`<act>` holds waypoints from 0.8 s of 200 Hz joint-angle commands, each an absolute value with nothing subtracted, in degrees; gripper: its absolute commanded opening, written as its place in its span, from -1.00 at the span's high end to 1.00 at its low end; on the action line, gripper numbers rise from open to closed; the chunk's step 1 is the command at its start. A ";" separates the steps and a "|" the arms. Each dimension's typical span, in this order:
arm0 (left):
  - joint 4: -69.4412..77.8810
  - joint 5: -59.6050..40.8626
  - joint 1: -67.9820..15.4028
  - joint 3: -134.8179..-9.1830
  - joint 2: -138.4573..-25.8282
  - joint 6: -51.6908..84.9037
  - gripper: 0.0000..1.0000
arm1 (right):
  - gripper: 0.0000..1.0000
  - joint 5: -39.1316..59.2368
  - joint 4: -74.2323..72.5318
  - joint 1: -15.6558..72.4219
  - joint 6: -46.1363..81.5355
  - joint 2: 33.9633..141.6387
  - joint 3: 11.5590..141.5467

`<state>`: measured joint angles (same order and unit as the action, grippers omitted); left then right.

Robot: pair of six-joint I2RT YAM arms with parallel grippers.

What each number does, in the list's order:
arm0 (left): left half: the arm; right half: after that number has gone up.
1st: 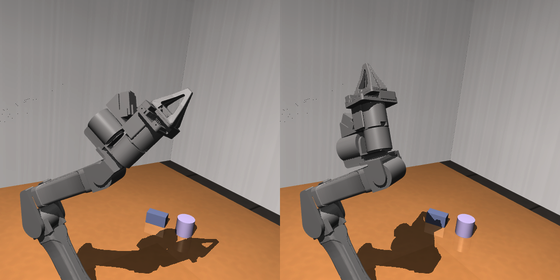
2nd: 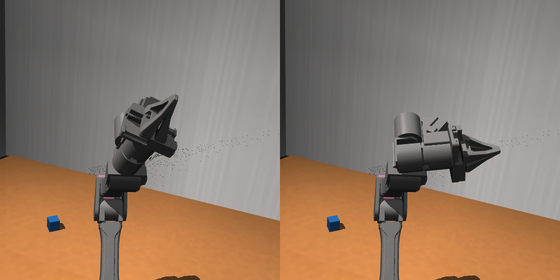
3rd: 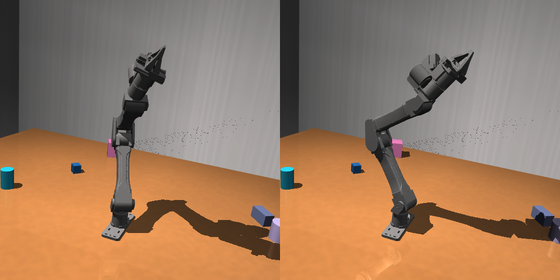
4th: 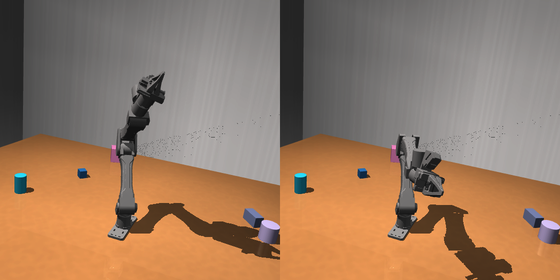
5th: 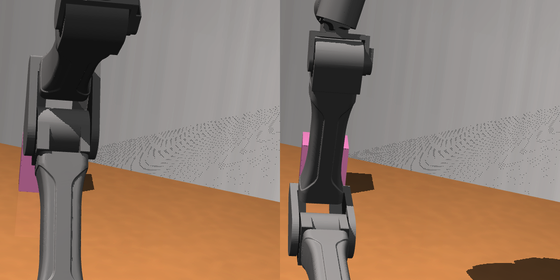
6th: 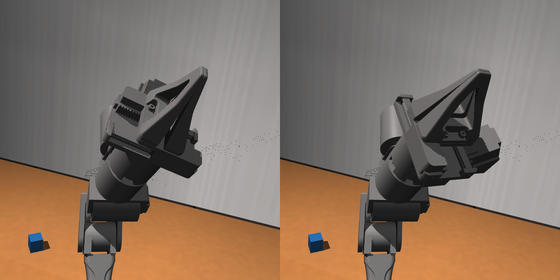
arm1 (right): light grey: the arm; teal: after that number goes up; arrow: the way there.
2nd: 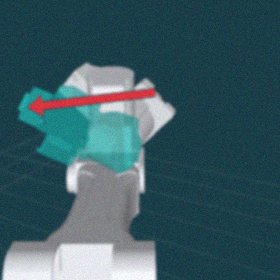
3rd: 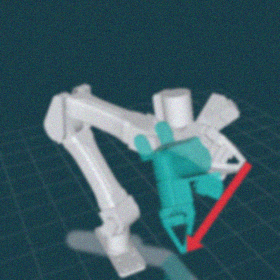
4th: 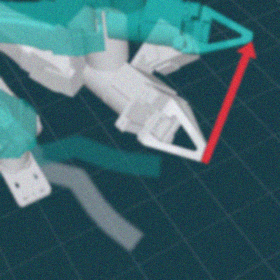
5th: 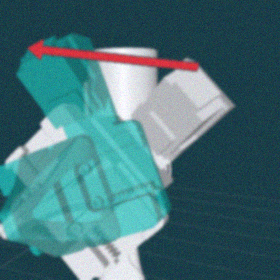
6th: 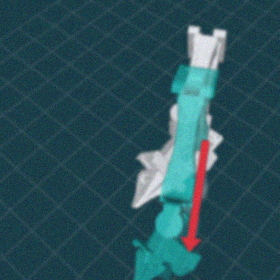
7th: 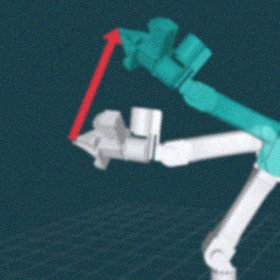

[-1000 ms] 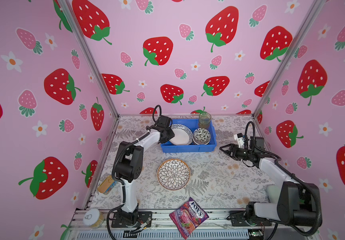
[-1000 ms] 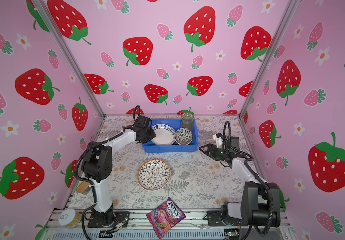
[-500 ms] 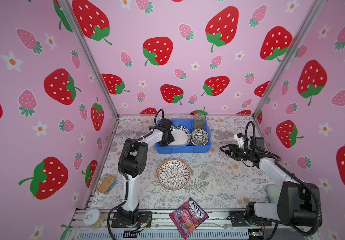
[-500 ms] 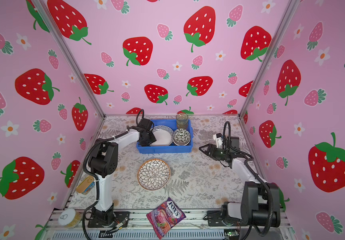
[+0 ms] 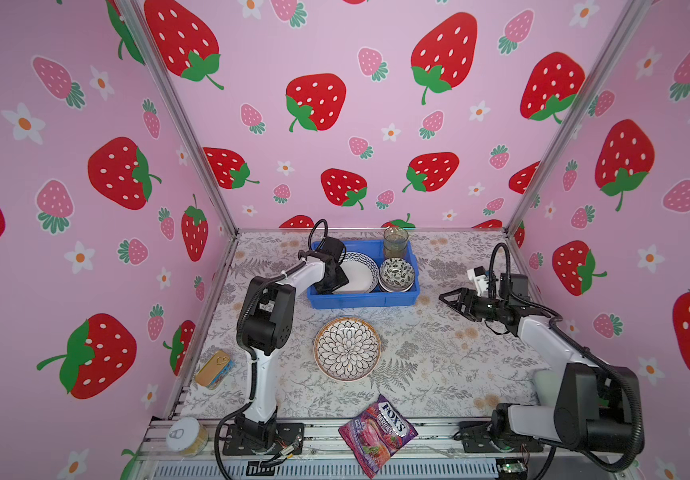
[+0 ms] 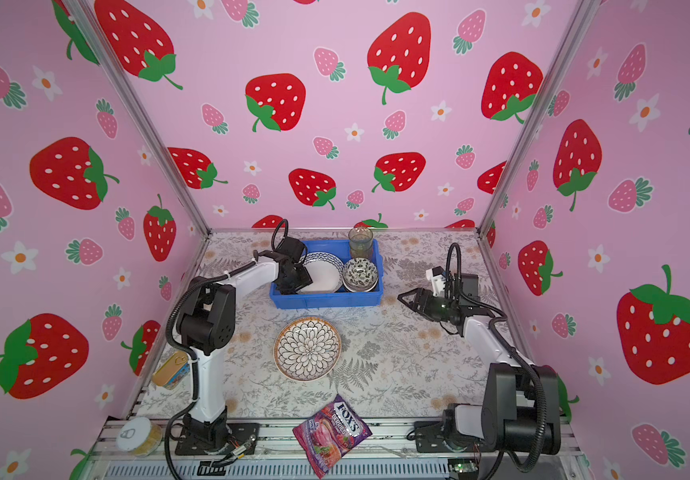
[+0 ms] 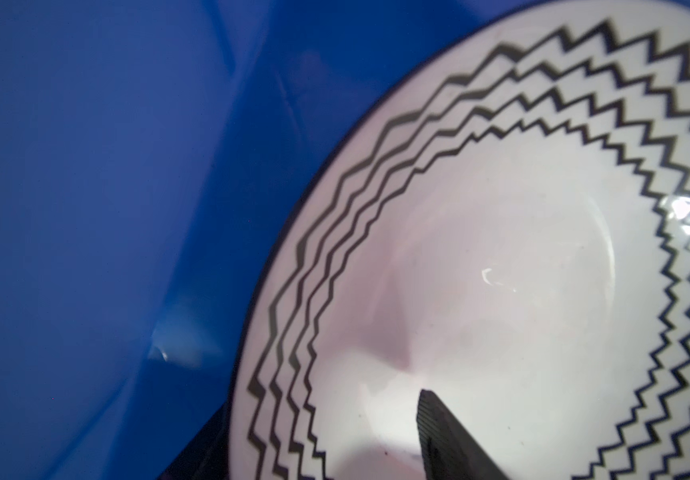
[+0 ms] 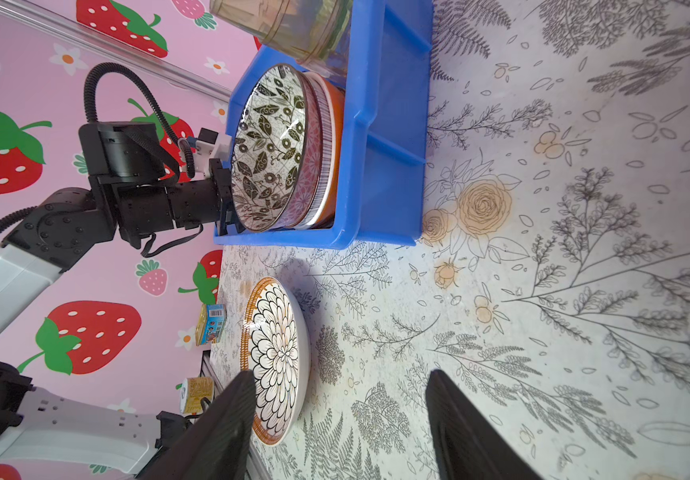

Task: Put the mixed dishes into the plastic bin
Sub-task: 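Lower the zigzag plate into the bin and open the left gripper, then withdraw the left gripper from the bin while the right moves to the flower plate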

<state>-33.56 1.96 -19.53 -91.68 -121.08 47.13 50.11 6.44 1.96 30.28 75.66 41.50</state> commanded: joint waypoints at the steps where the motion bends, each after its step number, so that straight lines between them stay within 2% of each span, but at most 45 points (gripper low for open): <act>1: -37.94 4.31 -19.06 -94.96 -119.14 46.74 -0.43 | -0.35 50.95 5.80 1.46 29.42 75.60 41.29; 100: -45.05 6.04 -19.67 -100.71 -114.49 43.80 -0.70 | -0.36 50.61 6.45 1.46 29.91 75.15 42.45; 126: -46.90 7.22 -20.07 -101.21 -110.49 42.69 -0.82 | -0.36 49.97 8.74 1.49 27.99 75.11 43.92; 160: -48.47 8.11 -20.15 -98.17 -101.66 41.32 -1.00 | -0.38 44.44 15.17 2.09 24.08 74.00 46.59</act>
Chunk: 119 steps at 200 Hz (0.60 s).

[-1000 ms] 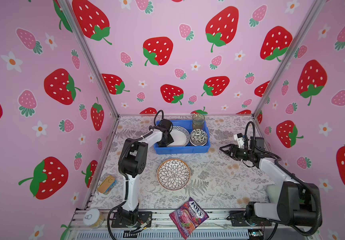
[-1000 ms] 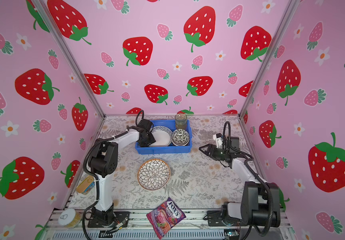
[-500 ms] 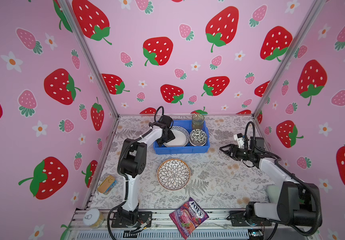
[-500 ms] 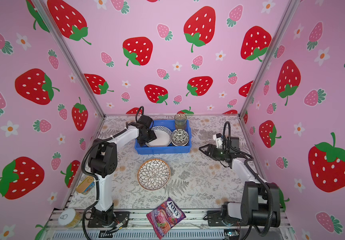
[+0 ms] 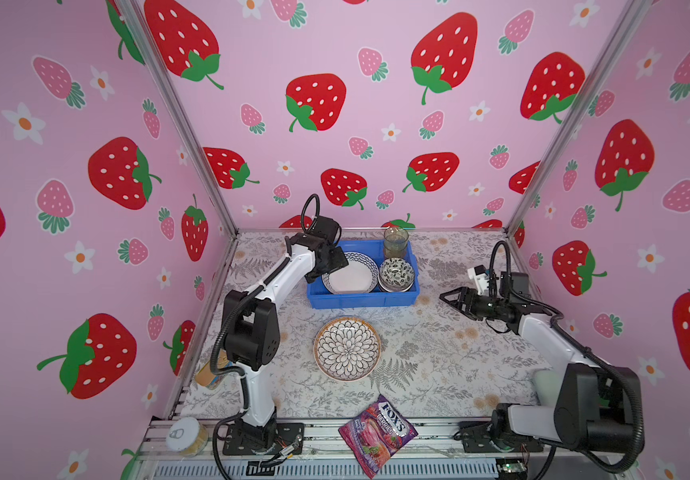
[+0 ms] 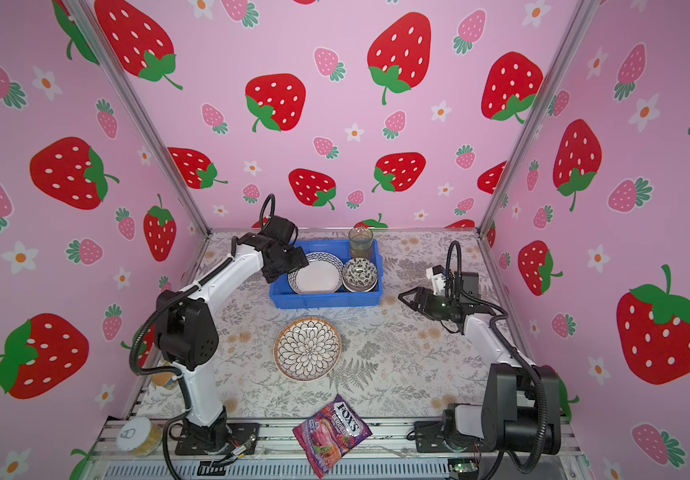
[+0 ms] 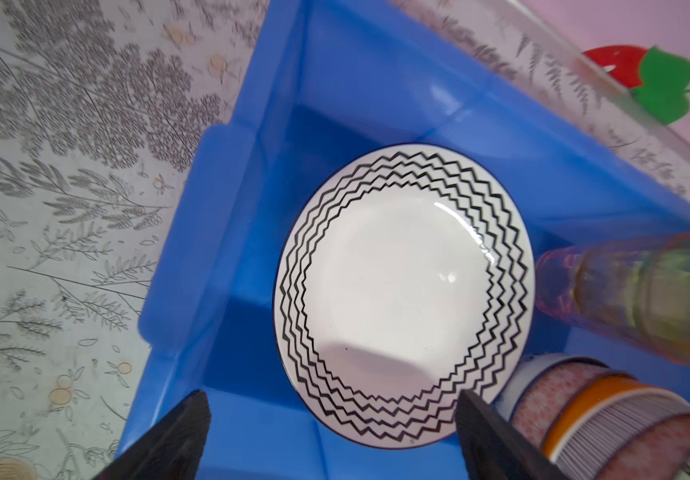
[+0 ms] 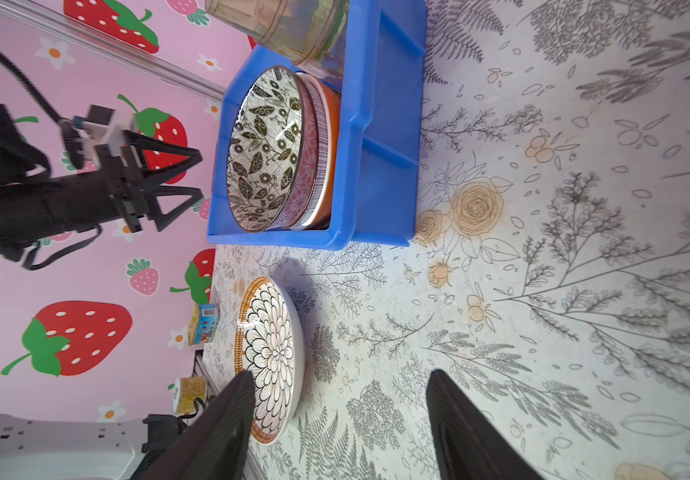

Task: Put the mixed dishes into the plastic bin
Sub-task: 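Withdraw the left gripper from the bin while the right moves to the flower plate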

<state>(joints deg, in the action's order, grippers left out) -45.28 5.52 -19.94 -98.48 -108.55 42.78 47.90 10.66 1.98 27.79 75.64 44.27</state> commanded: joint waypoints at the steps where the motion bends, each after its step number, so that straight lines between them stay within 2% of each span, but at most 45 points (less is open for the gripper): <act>1: -48.45 8.10 -20.14 -98.00 -101.32 41.27 -1.00 | -0.38 44.37 15.19 2.10 24.08 73.96 46.59; 27: -48.75 7.80 -20.11 -91.23 -91.71 40.31 -0.98 | -0.39 40.43 16.38 4.35 24.82 72.10 46.58; 70: -48.70 4.54 -19.87 -74.00 -73.33 39.38 -0.98 | -0.40 32.14 16.61 12.98 28.16 69.27 45.65; 119: -41.73 -10.07 -19.51 -49.10 -54.38 42.08 -0.99 | -0.41 26.99 10.67 22.99 34.71 66.25 40.35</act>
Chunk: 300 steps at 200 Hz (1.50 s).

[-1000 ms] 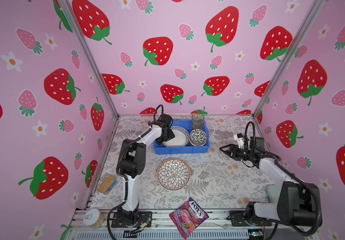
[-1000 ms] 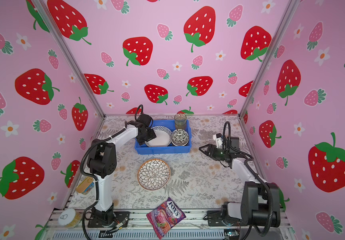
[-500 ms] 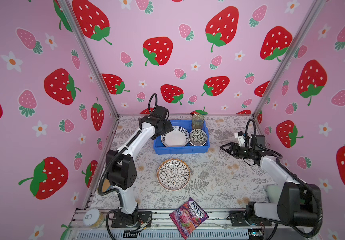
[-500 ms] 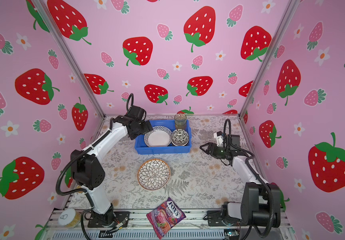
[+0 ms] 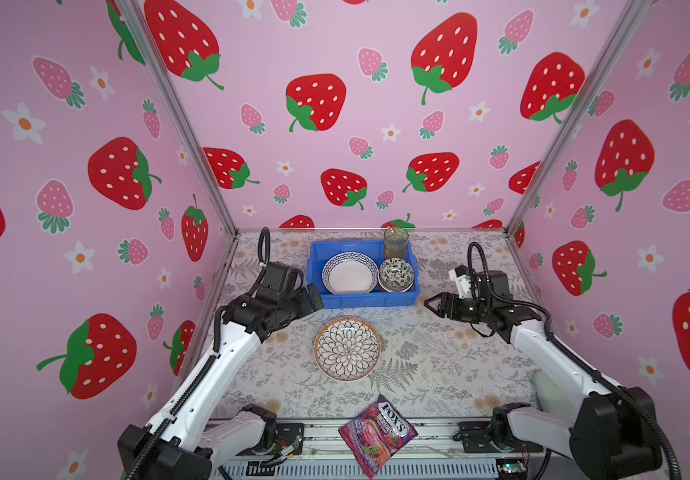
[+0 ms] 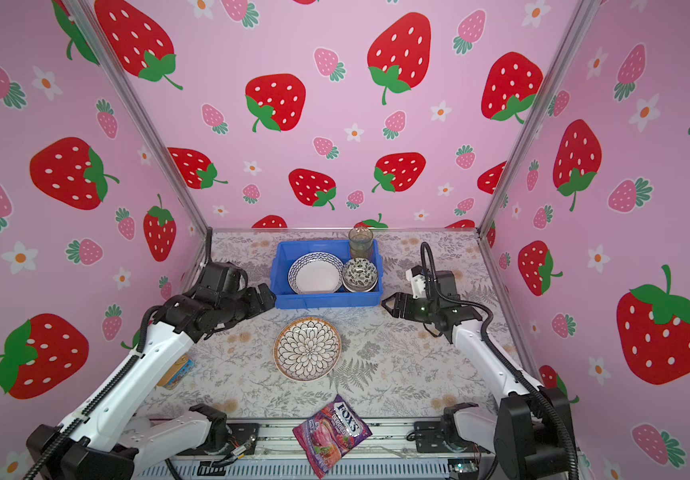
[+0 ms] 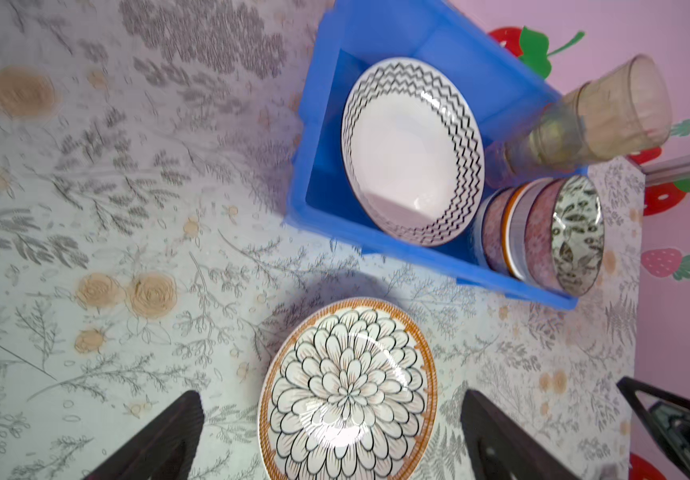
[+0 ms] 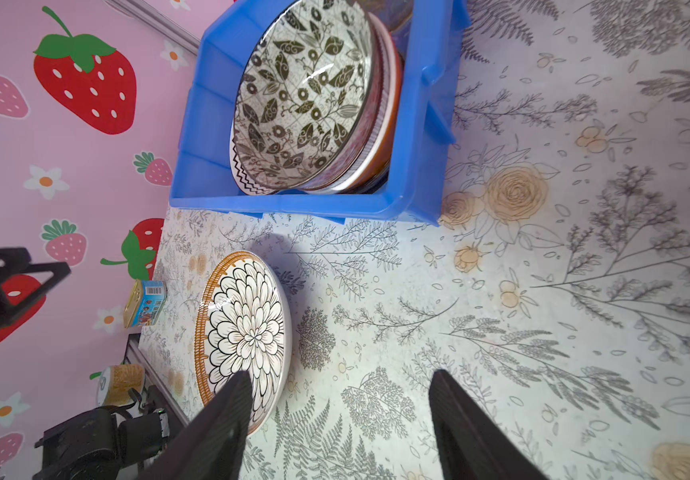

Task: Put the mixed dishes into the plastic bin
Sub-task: 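Withdraw the left gripper from the bin while the right moves to the flower plate, then close the right gripper on the orange-rimmed flower plate rim while the left approaches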

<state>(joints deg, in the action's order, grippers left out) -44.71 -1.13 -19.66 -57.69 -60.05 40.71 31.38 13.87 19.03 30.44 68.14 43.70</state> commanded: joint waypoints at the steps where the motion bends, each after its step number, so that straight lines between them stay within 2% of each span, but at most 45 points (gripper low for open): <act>1: -41.61 -10.31 -19.47 -48.68 -54.08 42.13 -0.99 | -0.41 26.81 10.39 23.31 34.89 66.17 40.08; 47: -37.02 -16.08 -19.51 -36.73 -48.53 43.81 -1.00 | -0.40 20.13 0.11 36.68 44.07 65.78 32.38; 108: -33.70 -17.38 -19.41 -33.84 -50.48 44.21 -0.98 | -0.40 10.23 -10.32 50.52 52.54 72.50 30.01; 151: -37.96 -14.77 -17.83 -35.56 -51.37 44.06 -0.98 | -0.36 6.44 -15.65 55.35 56.01 81.19 31.80; 191: -39.36 -15.62 -15.92 -36.12 -51.33 42.76 -0.98 | -0.29 5.72 -18.71 56.65 57.31 84.75 33.04; 256: -39.36 -16.17 -14.50 -34.68 -50.17 44.20 -0.98 | -0.05 7.73 -20.31 56.60 57.56 90.93 36.54; 273: -39.32 -15.57 -14.41 -34.29 -49.38 44.88 -0.98 | 0.21 7.86 -19.87 56.61 57.70 92.46 37.27; 300: -39.66 -15.12 -14.14 -33.92 -48.55 45.35 -0.98 | 0.36 8.93 -20.66 56.61 57.83 94.05 37.46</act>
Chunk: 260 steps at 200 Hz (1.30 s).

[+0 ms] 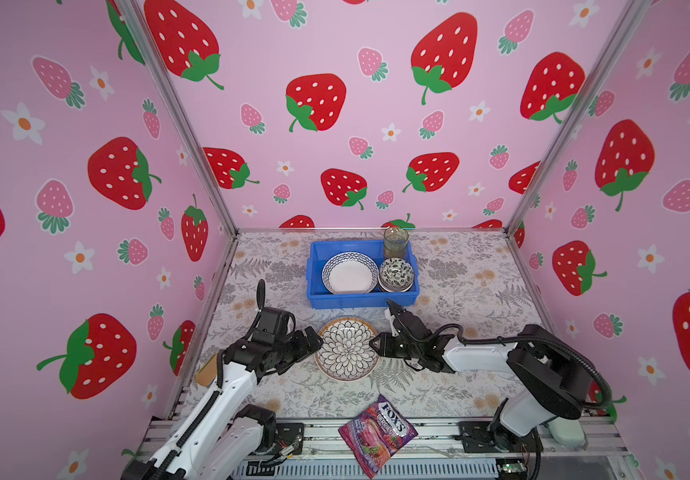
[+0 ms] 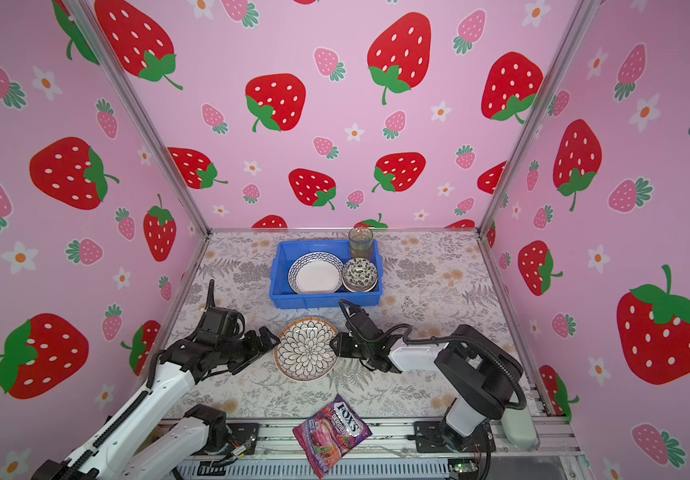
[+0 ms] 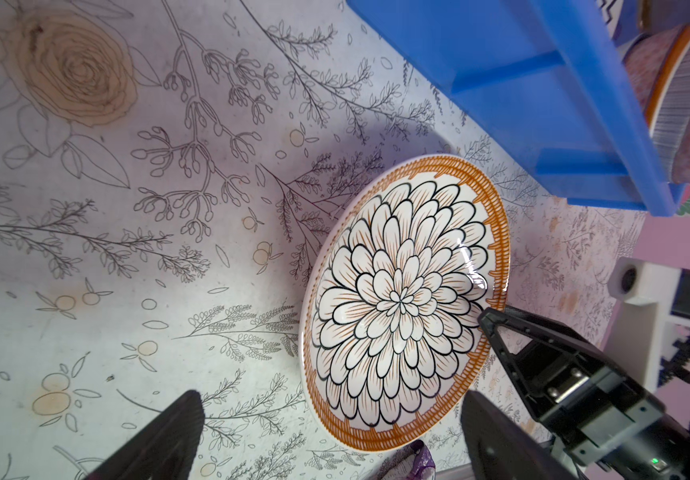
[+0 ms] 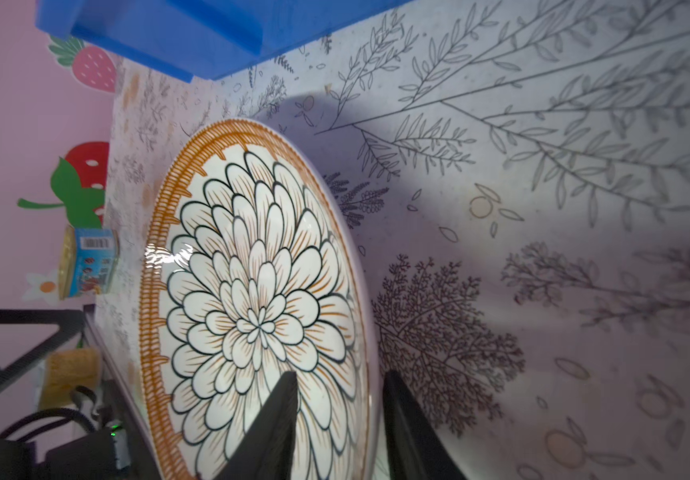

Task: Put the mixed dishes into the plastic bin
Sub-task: 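Close the right gripper on the orange-rimmed flower plate rim while the left approaches, then tilt the flower plate up with the right gripper while the left grips its rim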

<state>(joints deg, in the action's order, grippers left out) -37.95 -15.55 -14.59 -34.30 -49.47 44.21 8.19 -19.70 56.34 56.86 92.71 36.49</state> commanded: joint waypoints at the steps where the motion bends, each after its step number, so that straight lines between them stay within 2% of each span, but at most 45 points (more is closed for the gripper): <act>1: -39.69 -15.12 -14.10 -33.88 -48.58 45.35 -0.98 | 0.37 8.86 -20.66 56.60 57.87 94.09 37.50; 36: -40.07 -14.81 -13.98 -33.59 -48.57 45.53 -0.98 | 0.38 9.76 -20.57 56.48 57.05 95.83 38.47; 122: -38.30 -16.31 -13.80 -32.24 -49.82 45.48 -0.98 | 1.00 11.40 -19.52 54.05 56.32 91.94 37.76; 191: -34.61 -22.86 -13.90 -33.12 -50.66 40.58 -0.98 | 1.00 18.71 -16.73 50.47 58.19 86.02 37.44; 260: -30.37 -23.33 -17.66 -35.02 -53.04 39.03 -0.98 | 1.00 24.81 -10.59 47.69 55.80 80.35 39.71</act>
<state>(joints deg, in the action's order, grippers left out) -32.77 -22.63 -15.79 -32.42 -51.94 40.18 19.14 -8.27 48.49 55.46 83.72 36.71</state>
